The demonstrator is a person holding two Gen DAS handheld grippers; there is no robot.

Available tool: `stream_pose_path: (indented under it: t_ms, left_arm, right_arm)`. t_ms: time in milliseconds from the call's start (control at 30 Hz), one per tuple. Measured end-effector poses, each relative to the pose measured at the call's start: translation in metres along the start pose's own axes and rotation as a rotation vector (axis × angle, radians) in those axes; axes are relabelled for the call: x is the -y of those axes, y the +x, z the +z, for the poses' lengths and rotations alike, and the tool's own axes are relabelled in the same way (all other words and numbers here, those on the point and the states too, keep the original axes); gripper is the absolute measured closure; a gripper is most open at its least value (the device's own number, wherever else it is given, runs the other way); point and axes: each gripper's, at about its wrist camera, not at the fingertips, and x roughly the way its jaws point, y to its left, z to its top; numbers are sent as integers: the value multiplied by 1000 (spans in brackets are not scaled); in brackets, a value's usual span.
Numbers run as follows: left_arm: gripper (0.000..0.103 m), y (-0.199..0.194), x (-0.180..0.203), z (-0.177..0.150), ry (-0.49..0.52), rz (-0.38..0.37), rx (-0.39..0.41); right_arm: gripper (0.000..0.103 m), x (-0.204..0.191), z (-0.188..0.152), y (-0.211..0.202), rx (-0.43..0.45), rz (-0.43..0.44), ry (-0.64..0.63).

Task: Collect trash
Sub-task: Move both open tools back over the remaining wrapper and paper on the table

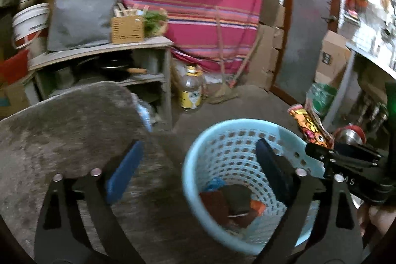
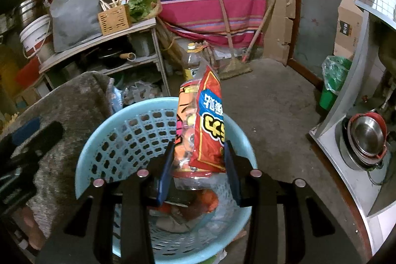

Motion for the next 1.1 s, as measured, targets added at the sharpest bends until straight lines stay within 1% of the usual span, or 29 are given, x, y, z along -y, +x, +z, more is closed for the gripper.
stream_pose_path:
  t_ms: [67,200,233,300,333,433,500,567,667,733,800,867,967,1100]
  left_arm:
    - [6,-10,-13,0,-12,40,17]
    - [6,-28,-37,0,-38,87,26]
    - [6,-34,-46,-1,-45,104,28]
    - [6,-41,-58,-1,-53,133,36]
    - [6,-47,-66,-2,-56,152,45]
    - [6,-62,-85,-4,-55,188,52]
    - [6,-71,-98,-5,-59,219,58]
    - [6,-78,-110,-7,-63,251,52]
    - [6,-87,-131,-11,-72,302,48]
    - [6,-96,-145,-12,-86,312,57]
    - [6,-109,-159,-14,-110,333,83]
    - [5,-118,-170,-16,-120,351,88]
    - [6,-129,-190,-18,-112,407,82]
    - [5,-142,-219,-25,-147,427,69]
  right_arm:
    - [63,-8,0,2,-4,8,-10]
    - [62,-19,-1,8,-18,14,-22]
    - [60,-22,-1,9,-9,3,-24]
    - [30,-24,-2,8,6,-11,-13]
    - [28,-26,-2,6,15,-16,-3]
    - [25,-31,-1,2,21,-22,10]
    - [17,-38,0,-4,41,-19,16]
    - [12,-51,0,-11,62,1,8]
    - [10,-81,-2,-19,77,25,-47]
    - [10,-107,-4,-24,87,36,-104]
    - [10,-132,-7,-30,100,48,-160]
    - [9,-153,-9,-36,114,65,-197]
    - [8,-182,-15,-43,132,101,-235]
    - [7,-215,-21,-46,139,135,-276]
